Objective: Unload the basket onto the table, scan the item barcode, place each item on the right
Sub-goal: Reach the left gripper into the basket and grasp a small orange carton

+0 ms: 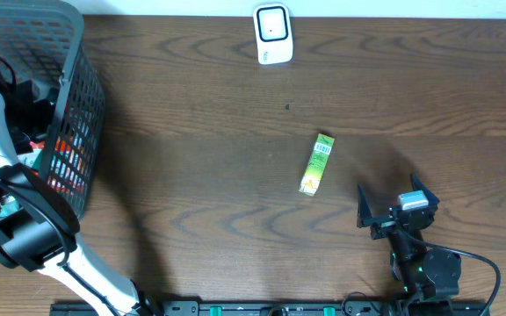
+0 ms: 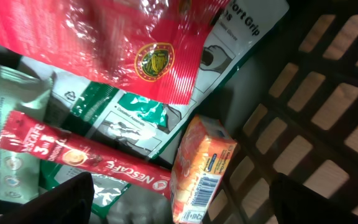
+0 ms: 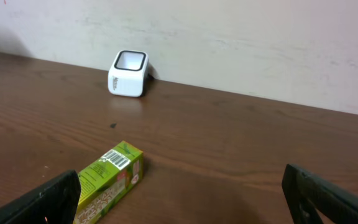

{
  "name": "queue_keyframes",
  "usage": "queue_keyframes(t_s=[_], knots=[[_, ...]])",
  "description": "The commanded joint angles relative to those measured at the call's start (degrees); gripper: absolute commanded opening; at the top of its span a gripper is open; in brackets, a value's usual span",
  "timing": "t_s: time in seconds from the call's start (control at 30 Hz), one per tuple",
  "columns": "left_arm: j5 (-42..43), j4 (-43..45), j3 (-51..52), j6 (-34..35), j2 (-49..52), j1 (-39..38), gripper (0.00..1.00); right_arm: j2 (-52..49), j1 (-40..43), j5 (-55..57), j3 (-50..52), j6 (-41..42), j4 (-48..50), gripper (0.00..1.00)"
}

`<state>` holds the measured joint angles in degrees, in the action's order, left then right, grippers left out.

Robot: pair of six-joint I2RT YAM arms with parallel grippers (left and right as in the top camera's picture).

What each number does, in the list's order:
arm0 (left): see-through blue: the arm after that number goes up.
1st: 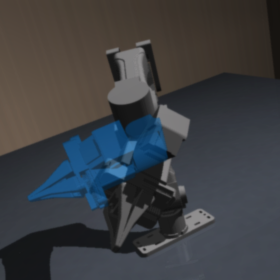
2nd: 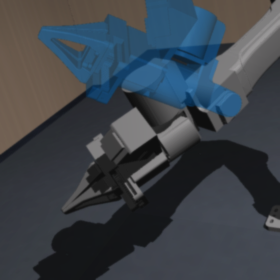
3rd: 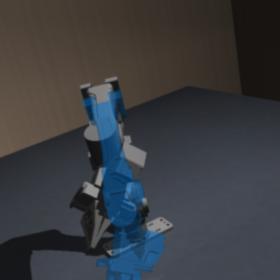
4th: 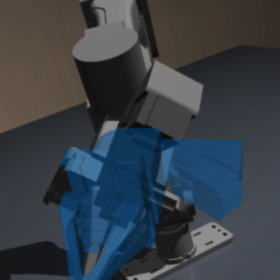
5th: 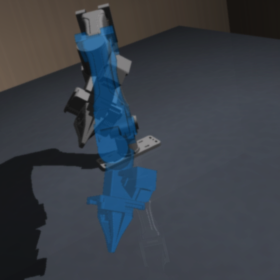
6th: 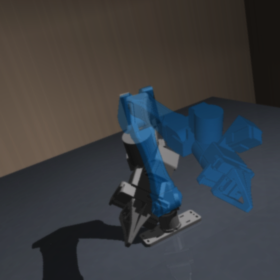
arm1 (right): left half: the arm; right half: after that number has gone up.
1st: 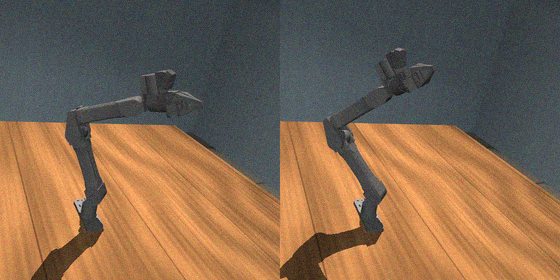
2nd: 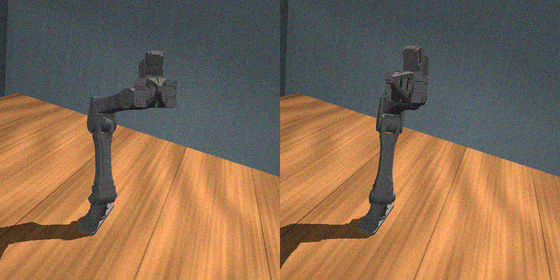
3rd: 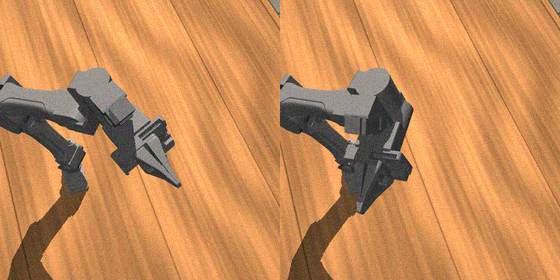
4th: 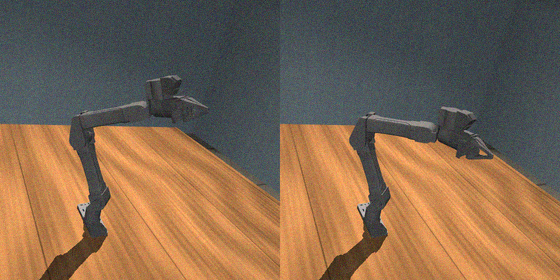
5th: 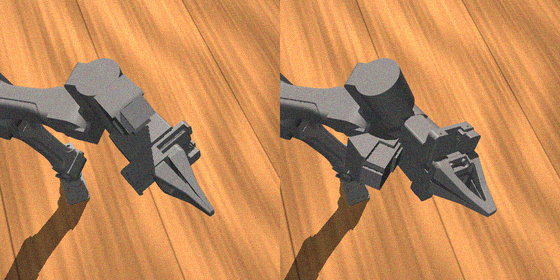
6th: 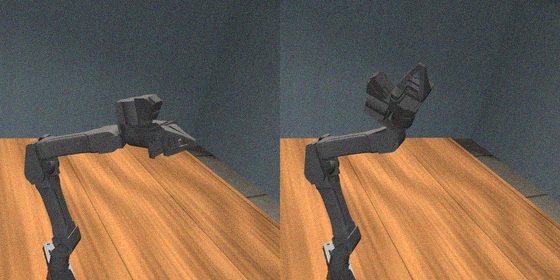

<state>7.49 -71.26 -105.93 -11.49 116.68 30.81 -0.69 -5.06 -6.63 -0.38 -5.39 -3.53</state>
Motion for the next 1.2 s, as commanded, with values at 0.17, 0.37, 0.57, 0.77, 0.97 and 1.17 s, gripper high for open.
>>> queue_keyframes(t_s=[0.17,0.37,0.57,0.77,0.97,1.17], knots=[[1.4,5.1,7.9,-0.9,-0.5,-0.2,0.91,0.3,-0.3,-0.1,0.1,0.6,-0.2,0.99],[2.9,9.6,13.0,-0.9,-0.5,-0.2,0.91,0.3,-0.3,-0.1,0.1,0.6,-0.2,0.99],[3.0,12.6,16.0,-0.9,-0.5,-0.2,0.91,0.3,-0.3,-0.1,0.1,0.6,-0.2,0.99],[3.0,13.5,15.4,1.3,-0.5,-0.2,0.87,0.3,-0.3,-0.1,0.1,0.6,-0.2,0.99],[3.1,13.5,14.5,2.8,-0.5,-0.2,0.54,0.3,-0.3,-0.1,0.1,0.6,-0.2,0.99],[3.1,13.3,14.5,3.9,-0.5,-0.2,0.43,0.3,-0.3,-0.1,0.1,0.6,-0.2,0.99]])
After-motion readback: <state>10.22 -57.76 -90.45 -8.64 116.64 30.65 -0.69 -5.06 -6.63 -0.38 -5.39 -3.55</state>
